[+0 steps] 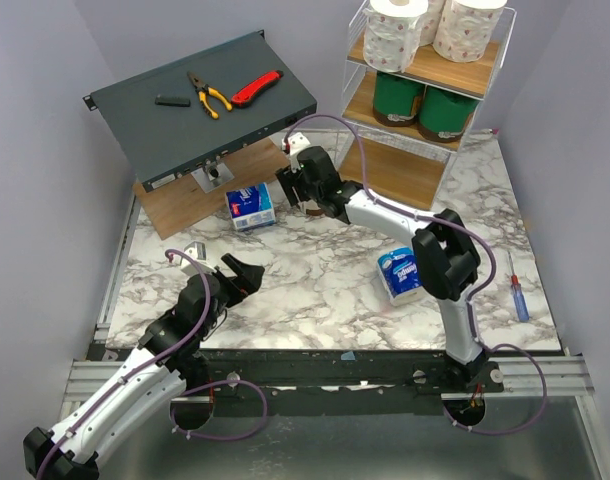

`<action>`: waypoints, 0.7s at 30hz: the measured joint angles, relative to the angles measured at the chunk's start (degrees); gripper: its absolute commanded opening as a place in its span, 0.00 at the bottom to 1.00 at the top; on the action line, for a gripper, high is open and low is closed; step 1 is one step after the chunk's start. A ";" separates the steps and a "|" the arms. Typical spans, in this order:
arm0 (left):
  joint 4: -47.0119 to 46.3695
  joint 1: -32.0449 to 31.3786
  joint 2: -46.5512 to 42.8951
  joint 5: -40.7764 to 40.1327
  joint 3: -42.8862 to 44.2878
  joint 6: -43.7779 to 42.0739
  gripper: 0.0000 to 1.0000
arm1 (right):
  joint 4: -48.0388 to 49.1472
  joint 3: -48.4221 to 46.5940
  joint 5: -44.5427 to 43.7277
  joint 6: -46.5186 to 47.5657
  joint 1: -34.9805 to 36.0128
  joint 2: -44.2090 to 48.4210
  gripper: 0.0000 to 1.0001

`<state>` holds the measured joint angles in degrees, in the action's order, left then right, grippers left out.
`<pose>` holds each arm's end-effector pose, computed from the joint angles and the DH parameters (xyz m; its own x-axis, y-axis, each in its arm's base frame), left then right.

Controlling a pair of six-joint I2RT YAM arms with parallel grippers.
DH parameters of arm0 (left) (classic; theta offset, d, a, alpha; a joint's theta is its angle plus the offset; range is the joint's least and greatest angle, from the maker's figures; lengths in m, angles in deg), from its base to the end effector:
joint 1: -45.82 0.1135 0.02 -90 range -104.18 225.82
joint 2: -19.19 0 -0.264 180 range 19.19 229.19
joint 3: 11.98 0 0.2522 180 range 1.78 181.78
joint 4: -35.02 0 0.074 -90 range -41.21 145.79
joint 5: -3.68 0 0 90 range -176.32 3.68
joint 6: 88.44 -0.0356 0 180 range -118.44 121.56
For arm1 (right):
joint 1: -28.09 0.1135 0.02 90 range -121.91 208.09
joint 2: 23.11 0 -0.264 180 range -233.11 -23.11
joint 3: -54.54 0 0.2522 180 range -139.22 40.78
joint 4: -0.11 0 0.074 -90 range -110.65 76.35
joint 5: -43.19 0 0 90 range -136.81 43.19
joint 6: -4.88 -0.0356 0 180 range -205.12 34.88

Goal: Place and organize the paper towels onto the shelf
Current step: Pick up the paper towel from the center of the board.

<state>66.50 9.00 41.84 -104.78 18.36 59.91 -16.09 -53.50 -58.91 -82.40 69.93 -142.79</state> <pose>0.1067 -0.0658 0.2054 -0.4559 -0.6674 -0.5889 -0.0983 0.6954 -0.7119 0.3730 0.3239 0.2412 -0.3231 -0.3516 -0.8786 -0.5301 0.8364 -0.1397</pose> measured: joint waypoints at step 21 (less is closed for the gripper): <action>-1.97 0.00 1.42 0.24 -0.55 0.17 0.92 | -4.59 -7.91 -3.89 4.24 0.09 -6.82 0.65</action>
<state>64.53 9.00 43.26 -104.54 17.81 60.08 -20.68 -61.41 -62.80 -78.16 70.02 -149.61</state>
